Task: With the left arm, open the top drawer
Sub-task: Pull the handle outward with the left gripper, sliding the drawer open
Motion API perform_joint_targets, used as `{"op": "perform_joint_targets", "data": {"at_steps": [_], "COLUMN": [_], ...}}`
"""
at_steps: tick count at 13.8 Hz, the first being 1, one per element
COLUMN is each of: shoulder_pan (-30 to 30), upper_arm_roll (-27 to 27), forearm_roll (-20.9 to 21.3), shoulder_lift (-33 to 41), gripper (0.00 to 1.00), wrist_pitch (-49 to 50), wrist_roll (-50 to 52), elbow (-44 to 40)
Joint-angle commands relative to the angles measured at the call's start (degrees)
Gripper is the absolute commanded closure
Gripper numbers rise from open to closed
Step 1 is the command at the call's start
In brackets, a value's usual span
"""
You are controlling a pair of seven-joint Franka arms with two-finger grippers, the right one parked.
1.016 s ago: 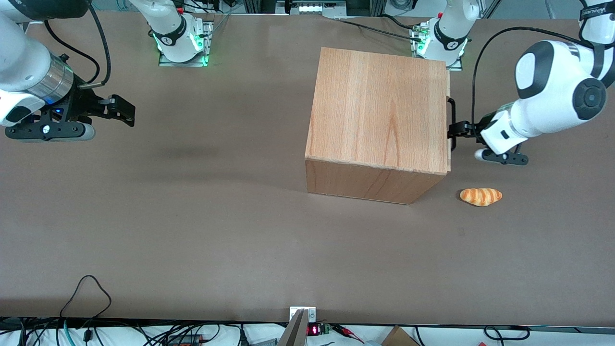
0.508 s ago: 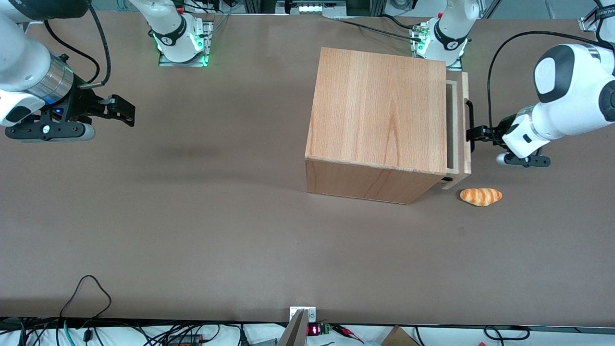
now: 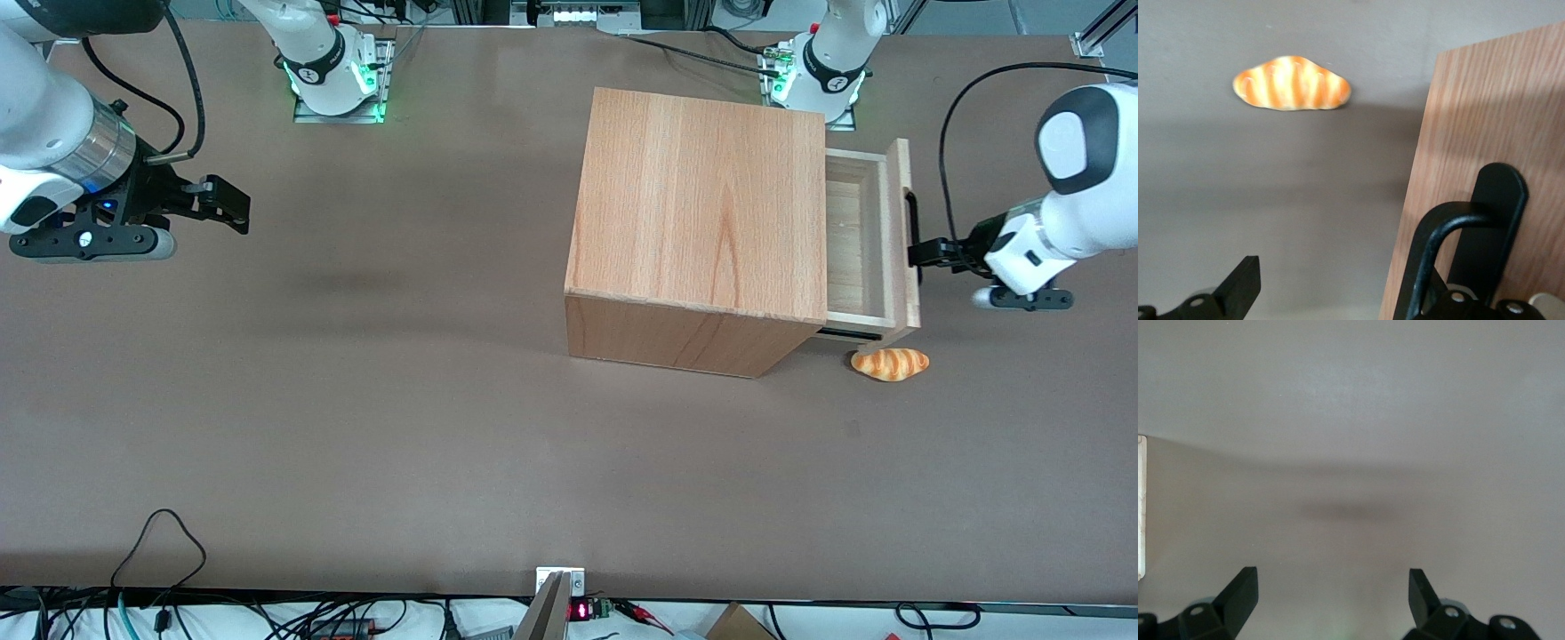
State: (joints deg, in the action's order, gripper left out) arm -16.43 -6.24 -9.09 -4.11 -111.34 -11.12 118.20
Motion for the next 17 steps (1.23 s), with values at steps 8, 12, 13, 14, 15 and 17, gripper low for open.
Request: {"op": "perform_joint_targets", "data": {"at_steps": [8, 12, 13, 14, 15, 17], "shoulder_pan": [-8.61, -8.62, -8.62, -8.62, -8.70, -8.79], "upper_arm_roll": [-0.26, -0.17, -0.17, -0.08, -0.08, -0.08], "forearm_roll": [1.26, 1.26, 1.26, 1.26, 1.18, 1.18], "shoulder_lift": [-3.63, -3.63, -3.63, -3.54, -3.54, -3.54], "gripper": [0.00, 0.00, 0.00, 0.00, 0.00, 0.00], "wrist_pitch": [-0.98, -0.63, -0.20, 0.50, 1.21, 3.40], "wrist_roll": [-4.26, -4.35, -4.43, -4.78, -4.79, -5.31], "elbow": [-3.50, -3.85, -4.38, -4.82, -5.69, -7.19]}}
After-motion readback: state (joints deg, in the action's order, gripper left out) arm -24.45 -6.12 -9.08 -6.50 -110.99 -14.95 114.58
